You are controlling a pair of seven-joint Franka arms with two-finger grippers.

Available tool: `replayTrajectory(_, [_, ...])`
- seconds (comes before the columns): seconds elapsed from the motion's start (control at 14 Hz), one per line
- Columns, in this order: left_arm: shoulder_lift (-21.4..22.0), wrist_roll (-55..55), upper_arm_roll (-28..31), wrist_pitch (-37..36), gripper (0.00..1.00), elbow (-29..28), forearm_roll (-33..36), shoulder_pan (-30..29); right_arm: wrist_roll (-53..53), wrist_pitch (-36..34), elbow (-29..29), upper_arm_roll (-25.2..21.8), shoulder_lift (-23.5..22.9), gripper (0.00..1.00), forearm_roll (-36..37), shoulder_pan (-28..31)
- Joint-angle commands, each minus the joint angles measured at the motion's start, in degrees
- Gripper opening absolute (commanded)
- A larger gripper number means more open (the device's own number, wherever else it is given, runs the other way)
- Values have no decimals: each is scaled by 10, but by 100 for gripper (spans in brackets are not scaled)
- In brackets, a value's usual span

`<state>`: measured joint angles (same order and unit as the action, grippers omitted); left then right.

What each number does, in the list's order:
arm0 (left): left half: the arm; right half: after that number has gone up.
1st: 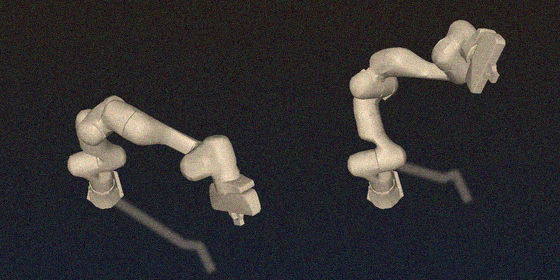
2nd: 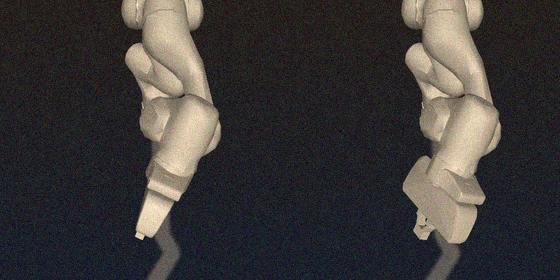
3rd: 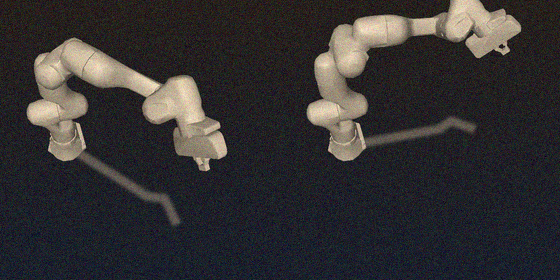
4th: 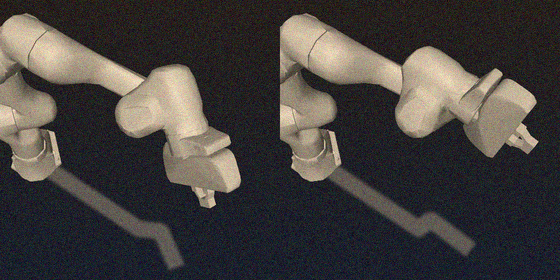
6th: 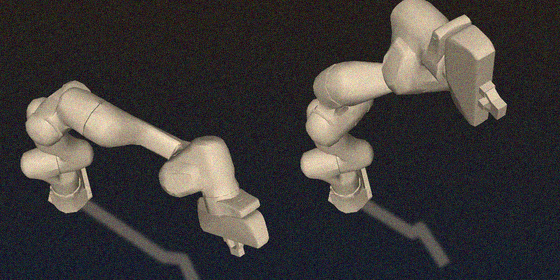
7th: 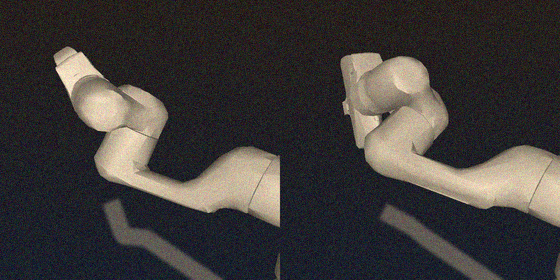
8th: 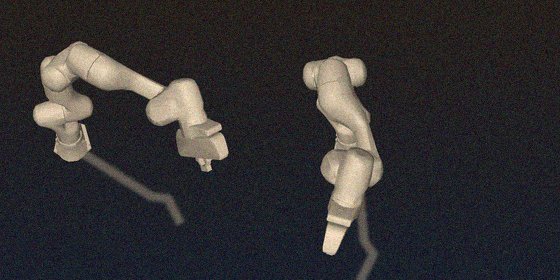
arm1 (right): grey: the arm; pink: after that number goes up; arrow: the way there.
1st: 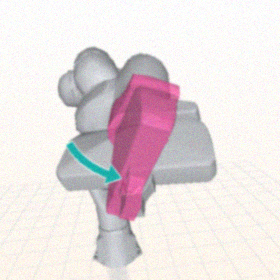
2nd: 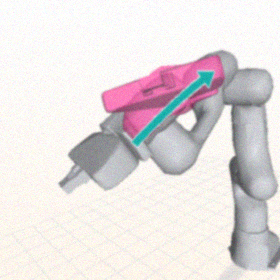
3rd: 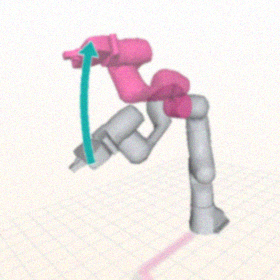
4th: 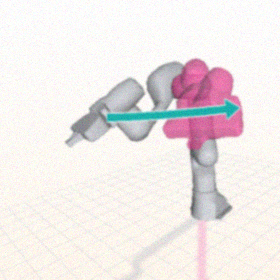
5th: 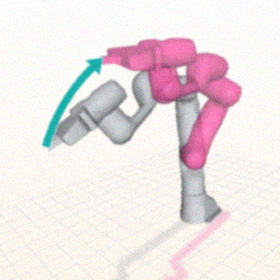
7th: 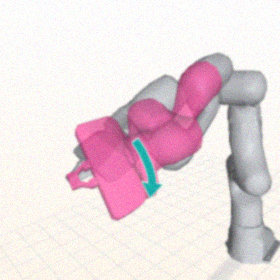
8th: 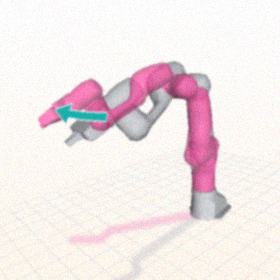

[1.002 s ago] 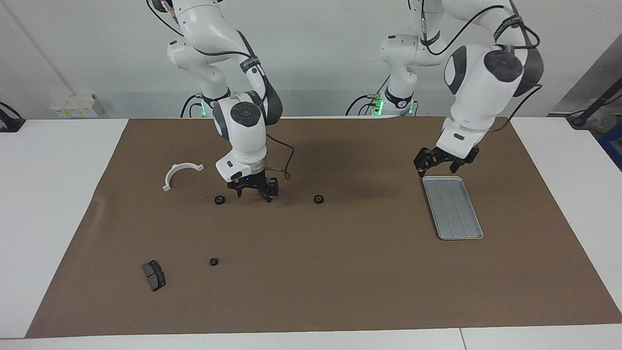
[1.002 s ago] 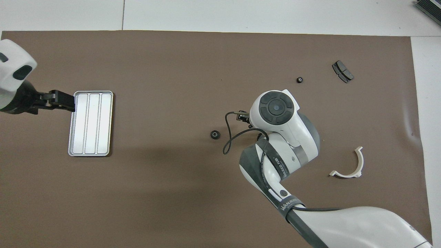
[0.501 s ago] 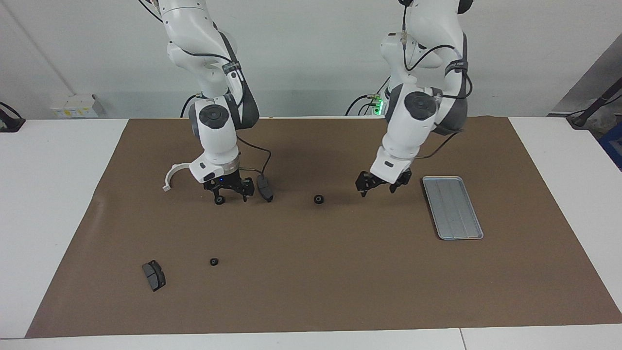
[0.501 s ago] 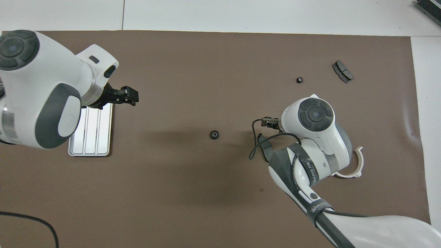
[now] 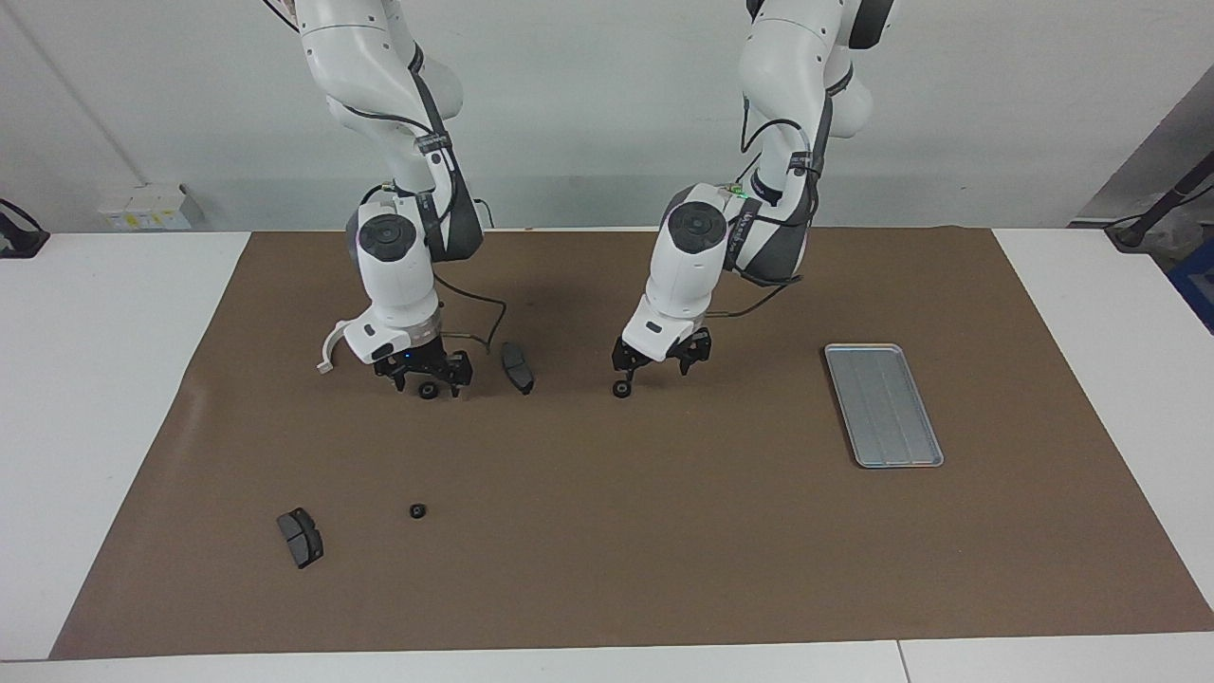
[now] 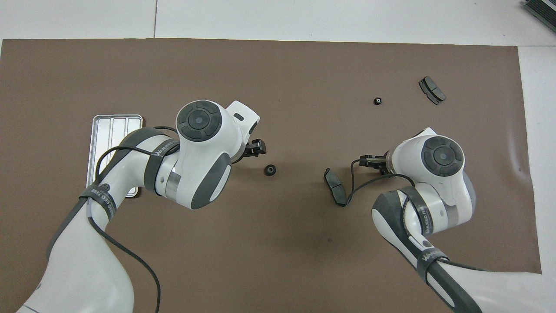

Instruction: Pick bearing gear from pile to tray

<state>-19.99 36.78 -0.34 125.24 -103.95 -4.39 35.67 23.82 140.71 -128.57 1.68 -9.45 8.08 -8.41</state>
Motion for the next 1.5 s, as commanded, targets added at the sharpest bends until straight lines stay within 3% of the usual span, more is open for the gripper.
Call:
replayTrajectory(0.0, [-10,6,11,16,100,-3,-5,23,-19,9,-22,9,18,95,-3,12])
replayTrajectory(0.21, [-37,6,11,40,100,6,-4,24,-28,11,-23,9,14,78,-3,15])
replayTrajectory(0.79, [-86,6,11,56,100,36,22,29,-31,12,-28,9,7,63,-25,26])
replayTrajectory(1.07, [-88,5,11,49,100,41,21,43,-33,12,-28,9,6,58,-32,25])
replayTrajectory(1.22, [-88,5,10,46,88,42,20,43,-33,12,-28,9,6,45,-32,25])
replayTrajectory(1.43, [-87,5,10,38,70,41,20,45,-33,12,-26,9,6,8,-62,20])
